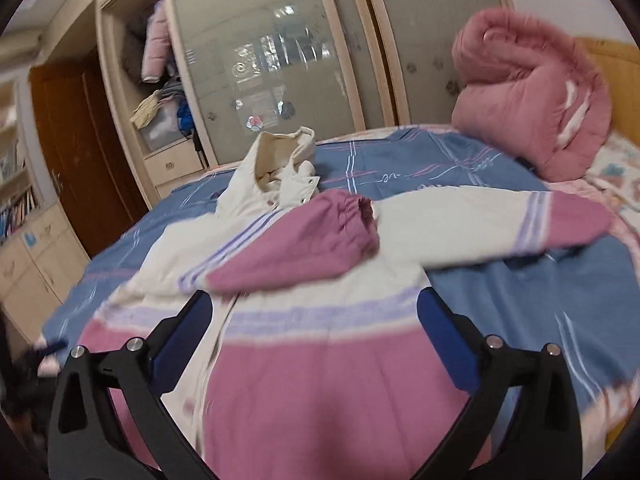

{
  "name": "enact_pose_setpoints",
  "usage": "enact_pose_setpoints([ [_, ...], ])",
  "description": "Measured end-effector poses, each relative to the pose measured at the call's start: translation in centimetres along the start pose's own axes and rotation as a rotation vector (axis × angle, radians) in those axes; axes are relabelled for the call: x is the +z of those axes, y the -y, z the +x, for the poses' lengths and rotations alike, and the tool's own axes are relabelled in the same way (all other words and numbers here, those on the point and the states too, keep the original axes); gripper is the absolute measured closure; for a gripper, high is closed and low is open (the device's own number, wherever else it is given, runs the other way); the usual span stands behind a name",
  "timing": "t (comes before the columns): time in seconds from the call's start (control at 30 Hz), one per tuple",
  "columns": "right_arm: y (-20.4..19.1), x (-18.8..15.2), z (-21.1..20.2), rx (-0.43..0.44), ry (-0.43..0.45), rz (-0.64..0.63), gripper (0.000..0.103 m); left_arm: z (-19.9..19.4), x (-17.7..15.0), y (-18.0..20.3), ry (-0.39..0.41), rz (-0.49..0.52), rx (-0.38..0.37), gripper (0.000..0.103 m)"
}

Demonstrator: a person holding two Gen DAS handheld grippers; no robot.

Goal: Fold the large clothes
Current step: 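Lift the sleeve with the right tool and lay it further across the chest, then reach the right tool to the sleeve cuff near the pink comforter and grasp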

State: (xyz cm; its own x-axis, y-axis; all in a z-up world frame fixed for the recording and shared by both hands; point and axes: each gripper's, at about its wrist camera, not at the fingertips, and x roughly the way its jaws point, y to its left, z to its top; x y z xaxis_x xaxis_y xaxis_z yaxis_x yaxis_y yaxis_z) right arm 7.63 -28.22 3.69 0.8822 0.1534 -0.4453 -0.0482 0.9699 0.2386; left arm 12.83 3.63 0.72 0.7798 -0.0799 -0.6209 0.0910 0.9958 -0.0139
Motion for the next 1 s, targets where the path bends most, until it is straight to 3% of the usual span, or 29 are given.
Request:
enact_pose_setpoints([
  [0.2,-1.5,-5.0,-2.5,-0.063,0.044,-0.075,0.001,-1.0,-0.7,0.1,0.039,-0.009,0.024,0.002],
  [0.3,-2.2,-5.4,-2.2,-0.071,0.052,-0.129,0.001,-0.9,-0.9,0.2,0.036,-0.015,0.03,0.002],
  [1.0,-2.2,-5.7,-2.0,-0.058,0.034,-0.106,0.001,-1.2,-1.3,0.9,0.041,0.005,0.026,0.002],
])
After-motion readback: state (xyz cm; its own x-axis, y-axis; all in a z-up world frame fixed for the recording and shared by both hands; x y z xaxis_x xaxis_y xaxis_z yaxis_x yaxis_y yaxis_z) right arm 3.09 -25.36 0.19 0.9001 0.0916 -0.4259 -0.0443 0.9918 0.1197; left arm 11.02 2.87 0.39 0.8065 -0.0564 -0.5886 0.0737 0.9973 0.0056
